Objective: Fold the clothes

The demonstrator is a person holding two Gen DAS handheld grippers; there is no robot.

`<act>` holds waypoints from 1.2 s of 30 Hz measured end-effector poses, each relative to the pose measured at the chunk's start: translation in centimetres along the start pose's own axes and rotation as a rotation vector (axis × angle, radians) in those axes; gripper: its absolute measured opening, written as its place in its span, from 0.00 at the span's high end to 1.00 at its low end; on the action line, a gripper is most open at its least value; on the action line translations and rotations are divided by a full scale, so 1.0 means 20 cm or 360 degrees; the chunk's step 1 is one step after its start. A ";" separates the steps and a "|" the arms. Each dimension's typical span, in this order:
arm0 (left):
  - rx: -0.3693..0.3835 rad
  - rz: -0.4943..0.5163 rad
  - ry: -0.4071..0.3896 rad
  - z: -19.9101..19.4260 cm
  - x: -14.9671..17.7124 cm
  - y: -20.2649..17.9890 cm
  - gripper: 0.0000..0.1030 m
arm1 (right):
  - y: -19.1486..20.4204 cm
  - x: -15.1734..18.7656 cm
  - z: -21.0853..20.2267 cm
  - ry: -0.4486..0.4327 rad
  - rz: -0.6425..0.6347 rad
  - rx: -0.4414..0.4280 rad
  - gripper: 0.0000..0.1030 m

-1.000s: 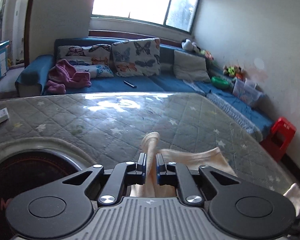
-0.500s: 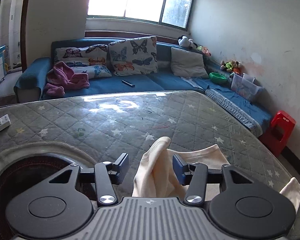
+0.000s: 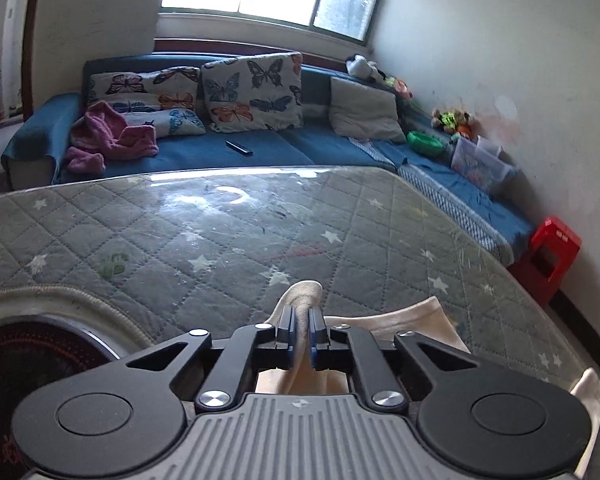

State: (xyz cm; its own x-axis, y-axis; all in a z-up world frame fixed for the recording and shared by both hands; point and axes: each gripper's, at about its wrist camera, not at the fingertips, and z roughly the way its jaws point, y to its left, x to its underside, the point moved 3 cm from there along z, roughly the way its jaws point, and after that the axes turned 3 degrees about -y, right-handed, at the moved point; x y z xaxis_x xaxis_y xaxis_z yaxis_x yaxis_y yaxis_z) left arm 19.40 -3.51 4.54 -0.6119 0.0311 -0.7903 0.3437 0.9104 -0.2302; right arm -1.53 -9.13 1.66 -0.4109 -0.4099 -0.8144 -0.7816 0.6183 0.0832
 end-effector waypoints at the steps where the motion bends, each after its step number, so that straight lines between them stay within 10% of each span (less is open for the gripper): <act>1: -0.0012 -0.0019 -0.0015 -0.02 0.00 0.02 0.96 | 0.00 0.00 0.00 0.0004 0.0007 0.0006 0.50; 13: -0.0186 -0.0279 -0.0453 -0.57 -0.05 0.23 0.98 | 0.08 0.01 -0.05 0.0013 -0.0075 0.0102 0.52; 21: -0.0333 -0.0403 -0.0685 -0.98 0.06 0.37 0.98 | 0.20 0.03 -0.01 0.0055 -0.0281 0.0204 0.86; 30: -0.0547 -0.0518 -0.0862 -1.43 0.36 0.51 0.98 | 0.34 0.02 -0.10 0.0074 -0.0226 -0.0176 0.92; 36: -0.0761 -0.0632 -0.0699 -1.48 0.65 0.65 0.98 | 0.44 0.09 -0.09 0.0161 -0.0289 -0.0326 0.91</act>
State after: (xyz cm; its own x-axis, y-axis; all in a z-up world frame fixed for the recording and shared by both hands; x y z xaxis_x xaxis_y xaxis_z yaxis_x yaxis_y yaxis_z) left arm -5.19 21.03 8.06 -0.2508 -0.4123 -0.8759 -0.2504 0.9016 -0.3527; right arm -10.12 -5.67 1.96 -0.2923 -0.5729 -0.7658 -0.9209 0.3844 0.0639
